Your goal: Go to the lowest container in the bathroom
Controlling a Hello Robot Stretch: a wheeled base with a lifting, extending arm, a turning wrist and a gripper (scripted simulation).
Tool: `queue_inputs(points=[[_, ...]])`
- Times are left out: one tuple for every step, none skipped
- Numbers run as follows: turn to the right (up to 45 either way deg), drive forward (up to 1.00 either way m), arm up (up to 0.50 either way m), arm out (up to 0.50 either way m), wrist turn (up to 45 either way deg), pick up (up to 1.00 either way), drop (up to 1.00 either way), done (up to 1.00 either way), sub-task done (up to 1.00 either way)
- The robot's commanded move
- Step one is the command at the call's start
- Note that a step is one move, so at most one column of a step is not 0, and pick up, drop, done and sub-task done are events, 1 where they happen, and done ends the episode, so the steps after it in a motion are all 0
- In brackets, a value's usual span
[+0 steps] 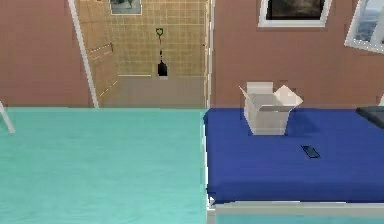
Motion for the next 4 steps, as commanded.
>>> queue_inputs(points=[[0.0,0.2,0.0,0.0,0.0,0.0,0.0,0.0,0.0],[-27.0,0.0,0.0,0.0,0.0,0.0,0.0,0.0,0.0],[0.0,0.3,0.0,0.0,0.0,0.0,0.0,0.0,0.0],[-15.0,0.0,0.0,0.0,0.0,0.0,0.0,0.0,0.0]])
